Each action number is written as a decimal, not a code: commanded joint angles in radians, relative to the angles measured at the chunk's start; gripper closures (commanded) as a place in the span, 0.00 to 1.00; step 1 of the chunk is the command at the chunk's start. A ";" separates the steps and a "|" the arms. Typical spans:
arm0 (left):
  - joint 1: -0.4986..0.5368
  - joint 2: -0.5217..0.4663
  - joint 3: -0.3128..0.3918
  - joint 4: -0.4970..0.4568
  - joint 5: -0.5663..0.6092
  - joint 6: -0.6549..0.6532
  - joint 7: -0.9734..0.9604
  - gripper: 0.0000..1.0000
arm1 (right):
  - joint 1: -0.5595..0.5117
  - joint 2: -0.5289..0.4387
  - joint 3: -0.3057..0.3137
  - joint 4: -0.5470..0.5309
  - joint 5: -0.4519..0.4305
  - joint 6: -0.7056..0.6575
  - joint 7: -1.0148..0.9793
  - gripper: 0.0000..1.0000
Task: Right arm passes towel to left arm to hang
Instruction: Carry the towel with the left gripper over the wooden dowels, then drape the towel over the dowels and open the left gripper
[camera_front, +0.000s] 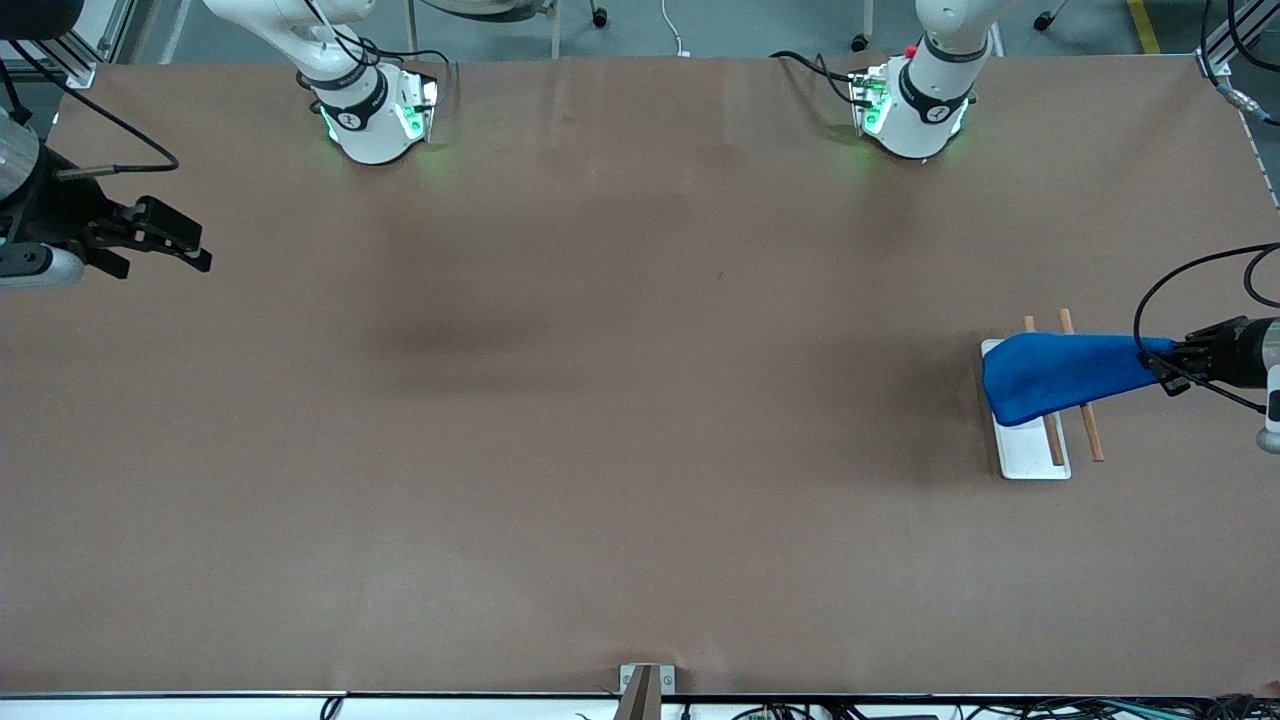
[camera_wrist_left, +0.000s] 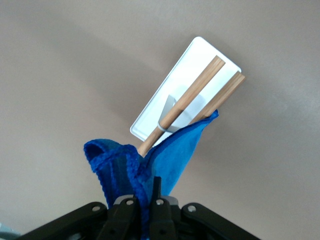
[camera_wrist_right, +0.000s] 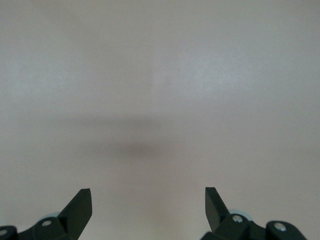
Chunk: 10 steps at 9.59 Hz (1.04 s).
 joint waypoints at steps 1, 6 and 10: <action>-0.001 0.079 -0.001 0.030 0.036 0.058 0.046 0.99 | -0.004 0.035 0.002 0.048 -0.017 -0.007 -0.007 0.00; 0.022 0.070 -0.004 0.031 0.105 0.080 0.209 0.99 | -0.007 0.044 0.000 0.045 -0.019 0.022 -0.004 0.00; 0.085 0.111 -0.002 0.028 0.107 0.125 0.296 0.98 | -0.004 0.044 -0.001 0.034 -0.042 0.022 0.004 0.00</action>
